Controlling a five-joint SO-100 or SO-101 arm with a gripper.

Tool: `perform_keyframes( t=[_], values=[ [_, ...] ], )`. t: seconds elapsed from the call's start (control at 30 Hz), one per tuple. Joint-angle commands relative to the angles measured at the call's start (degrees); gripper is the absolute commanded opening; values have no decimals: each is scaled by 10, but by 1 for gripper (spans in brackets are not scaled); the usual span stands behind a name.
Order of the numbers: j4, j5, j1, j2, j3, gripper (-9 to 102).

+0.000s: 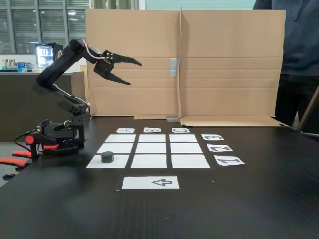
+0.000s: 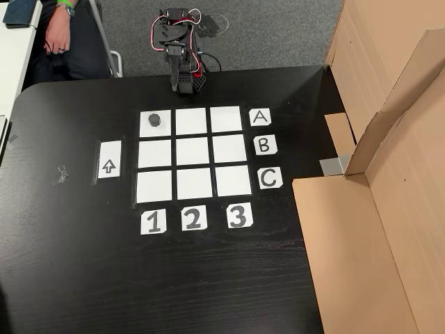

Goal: Pick up a new token and place it in the grid on square A1.

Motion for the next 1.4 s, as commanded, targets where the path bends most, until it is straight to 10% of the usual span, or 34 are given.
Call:
perform_keyframes(
  t=[0.0, 1.37],
  values=[
    [-32, 2, 0, 59, 52, 33],
    [-91, 26, 14, 250, 214, 33]
  ],
)
